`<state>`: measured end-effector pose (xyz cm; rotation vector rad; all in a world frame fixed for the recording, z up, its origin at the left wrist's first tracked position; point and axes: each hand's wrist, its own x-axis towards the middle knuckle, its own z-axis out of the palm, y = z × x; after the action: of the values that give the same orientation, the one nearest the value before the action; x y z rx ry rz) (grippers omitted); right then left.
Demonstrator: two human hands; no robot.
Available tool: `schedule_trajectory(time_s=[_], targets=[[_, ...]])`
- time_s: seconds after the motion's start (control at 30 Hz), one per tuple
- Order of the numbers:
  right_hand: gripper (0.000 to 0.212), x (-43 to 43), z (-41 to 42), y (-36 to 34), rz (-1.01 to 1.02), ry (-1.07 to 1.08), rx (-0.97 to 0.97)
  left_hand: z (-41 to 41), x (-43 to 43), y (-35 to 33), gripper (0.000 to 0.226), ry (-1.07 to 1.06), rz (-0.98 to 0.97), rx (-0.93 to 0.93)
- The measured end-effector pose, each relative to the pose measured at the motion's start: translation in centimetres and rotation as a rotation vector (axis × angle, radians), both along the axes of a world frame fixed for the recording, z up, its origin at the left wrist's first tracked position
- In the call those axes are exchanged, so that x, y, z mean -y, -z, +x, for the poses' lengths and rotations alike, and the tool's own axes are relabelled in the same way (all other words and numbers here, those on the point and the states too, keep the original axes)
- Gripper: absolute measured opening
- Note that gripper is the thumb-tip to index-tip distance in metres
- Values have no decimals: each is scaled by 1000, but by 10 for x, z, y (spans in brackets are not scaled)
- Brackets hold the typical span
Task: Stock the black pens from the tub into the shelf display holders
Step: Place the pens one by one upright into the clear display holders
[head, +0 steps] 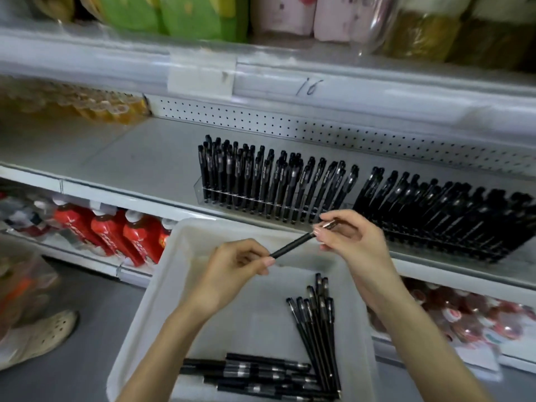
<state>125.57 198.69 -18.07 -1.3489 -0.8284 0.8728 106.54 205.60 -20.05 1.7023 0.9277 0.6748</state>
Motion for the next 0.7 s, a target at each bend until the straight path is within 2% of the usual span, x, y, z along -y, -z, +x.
schedule_trajectory(time_s=[0.1,0.17,0.27,0.37,0.47,0.57,0.7], targets=[[28,-10,-4,-13,102,95,-66,14,-12,-5,16,36,59,-28],[33,-15,-5,-20,198,167,-53,21,-21,-5,13,48,169,-82],[34,-22,1,-33,331,281,134,27,-32,-9,11,30,448,-191],[35,-29,14,-35,424,396,433,30,-39,-7,46,32,709,-386],[36,-38,20,-26,440,419,574,33,-49,10,58,59,953,-487],[34,-48,22,-12,424,404,673,33,-58,35,65,96,975,-508],[27,-54,23,-7,411,390,772,32,-55,49,62,83,1076,-505]])
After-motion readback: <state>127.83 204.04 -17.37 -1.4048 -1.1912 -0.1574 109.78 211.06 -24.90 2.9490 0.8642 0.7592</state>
